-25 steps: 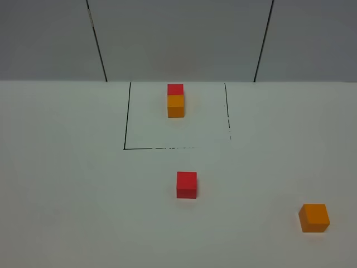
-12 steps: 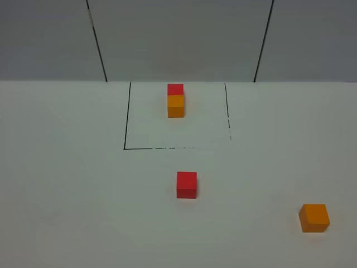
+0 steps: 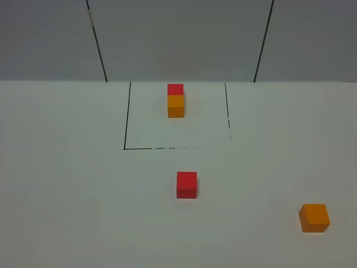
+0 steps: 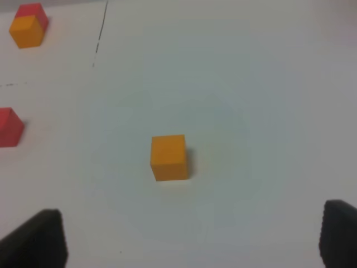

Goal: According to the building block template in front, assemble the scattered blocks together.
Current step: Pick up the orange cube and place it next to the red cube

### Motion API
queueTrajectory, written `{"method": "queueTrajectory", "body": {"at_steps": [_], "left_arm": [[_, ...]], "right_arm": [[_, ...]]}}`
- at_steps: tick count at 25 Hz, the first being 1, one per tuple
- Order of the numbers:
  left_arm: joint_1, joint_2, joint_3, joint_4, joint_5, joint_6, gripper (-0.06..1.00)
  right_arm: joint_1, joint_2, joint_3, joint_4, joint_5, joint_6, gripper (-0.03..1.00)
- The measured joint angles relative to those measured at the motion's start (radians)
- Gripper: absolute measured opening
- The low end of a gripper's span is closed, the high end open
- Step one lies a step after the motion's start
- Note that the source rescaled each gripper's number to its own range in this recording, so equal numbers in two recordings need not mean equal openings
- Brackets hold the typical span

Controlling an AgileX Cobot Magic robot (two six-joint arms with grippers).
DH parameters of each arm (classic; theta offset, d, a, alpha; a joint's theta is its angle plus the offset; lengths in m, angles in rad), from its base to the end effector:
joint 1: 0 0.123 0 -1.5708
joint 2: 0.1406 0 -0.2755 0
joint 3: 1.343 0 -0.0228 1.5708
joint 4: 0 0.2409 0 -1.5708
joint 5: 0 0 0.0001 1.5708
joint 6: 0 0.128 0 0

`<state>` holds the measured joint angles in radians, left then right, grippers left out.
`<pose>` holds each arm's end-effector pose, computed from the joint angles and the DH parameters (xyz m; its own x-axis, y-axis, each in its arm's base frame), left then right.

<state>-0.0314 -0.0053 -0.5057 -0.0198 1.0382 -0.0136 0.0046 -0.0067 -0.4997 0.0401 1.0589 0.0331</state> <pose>0.0289 -0.0031 0.2601 -0.4266 -0.0103 -0.9044 0.0367 0.9989 -0.0287 0.0282 0.0046 0.2560 -0.4496 0.0506 -0.8918 -0.0121 0.9980 0.0628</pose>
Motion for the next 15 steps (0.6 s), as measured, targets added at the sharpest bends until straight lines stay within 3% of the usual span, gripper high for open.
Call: {"method": "queueTrajectory", "body": {"at_steps": [15], "left_arm": [[0.000, 0.000, 0.000, 0.000, 0.000, 0.001, 0.65]], "right_arm": [[0.000, 0.000, 0.000, 0.000, 0.000, 0.000, 0.81]]}}
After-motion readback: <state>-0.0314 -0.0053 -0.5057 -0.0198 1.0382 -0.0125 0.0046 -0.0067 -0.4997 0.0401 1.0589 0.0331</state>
